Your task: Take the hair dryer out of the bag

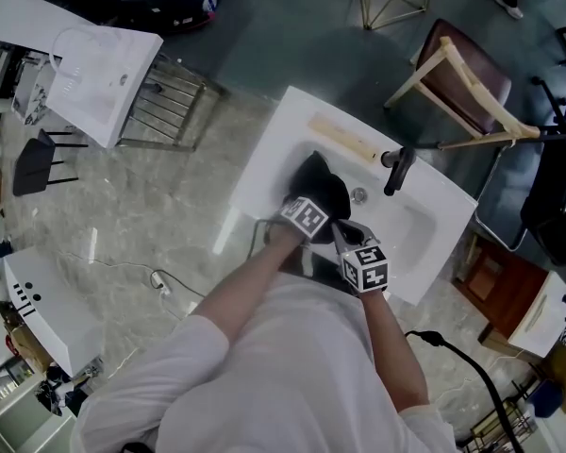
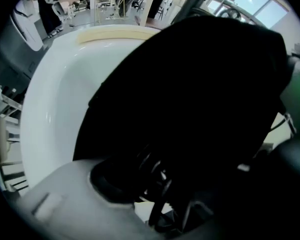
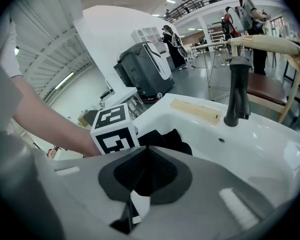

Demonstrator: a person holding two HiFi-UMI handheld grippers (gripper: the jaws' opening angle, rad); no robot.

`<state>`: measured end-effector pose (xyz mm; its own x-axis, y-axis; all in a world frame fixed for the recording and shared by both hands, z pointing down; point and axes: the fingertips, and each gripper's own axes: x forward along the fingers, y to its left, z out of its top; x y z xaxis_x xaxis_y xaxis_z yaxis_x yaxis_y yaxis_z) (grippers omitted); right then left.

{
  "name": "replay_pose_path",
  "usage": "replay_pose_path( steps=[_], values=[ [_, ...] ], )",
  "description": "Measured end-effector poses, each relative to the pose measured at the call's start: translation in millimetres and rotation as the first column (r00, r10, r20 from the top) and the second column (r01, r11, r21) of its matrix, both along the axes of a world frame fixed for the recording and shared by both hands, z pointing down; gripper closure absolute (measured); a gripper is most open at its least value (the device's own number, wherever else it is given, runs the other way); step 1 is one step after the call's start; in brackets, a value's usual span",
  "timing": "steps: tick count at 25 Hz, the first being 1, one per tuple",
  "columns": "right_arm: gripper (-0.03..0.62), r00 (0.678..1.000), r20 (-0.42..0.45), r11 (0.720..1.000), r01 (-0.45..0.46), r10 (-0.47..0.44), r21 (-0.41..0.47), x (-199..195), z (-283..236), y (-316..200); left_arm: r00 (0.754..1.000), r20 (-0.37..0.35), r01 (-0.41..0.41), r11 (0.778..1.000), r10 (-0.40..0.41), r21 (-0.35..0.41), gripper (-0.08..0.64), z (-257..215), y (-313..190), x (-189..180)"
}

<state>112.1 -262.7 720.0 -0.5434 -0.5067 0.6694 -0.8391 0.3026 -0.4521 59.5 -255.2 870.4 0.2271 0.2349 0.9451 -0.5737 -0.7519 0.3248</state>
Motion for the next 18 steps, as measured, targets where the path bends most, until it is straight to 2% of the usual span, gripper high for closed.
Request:
replay_pose_path(
  steps=[3,6,12,15,18],
  values=[
    [0.580,1.000,-0.009,1.000,-0.009,0.009,-0.006,6.7,1.5,2.0,0.995,-0.077,0.060,0.998,-0.060,-0.001,0.301,-6.4,-8.0,4.5],
    [0.571,1.000,-0.001,1.000,-0.009,0.009,-0.004,12.9,1.2,2.3,0.977,-0.105,0.176,0.980,-0.185,-0.093,0.302,-21.2,1.1,-1.9],
    [0.474,0.998,0.059,0.999,0.037,-0.038,0.022,16.8,-4.2,6.0,0.930,-0.169,0.309,0.943,-0.327,-0.123,0.302,-54.5,8.5,-12.7],
    [0.434,0.988,0.135,0.997,0.065,-0.070,0.039,15.6,-10.9,11.8,0.901,-0.208,0.359,0.923,-0.381,-0.135,0.302,-72.0,11.8,-15.0],
    [0.414,0.962,0.273,0.999,0.019,-0.028,0.036,22.0,-20.4,13.4,0.872,-0.236,0.407,0.903,-0.429,-0.140,0.302,-84.2,14.5,-18.5]
  ],
)
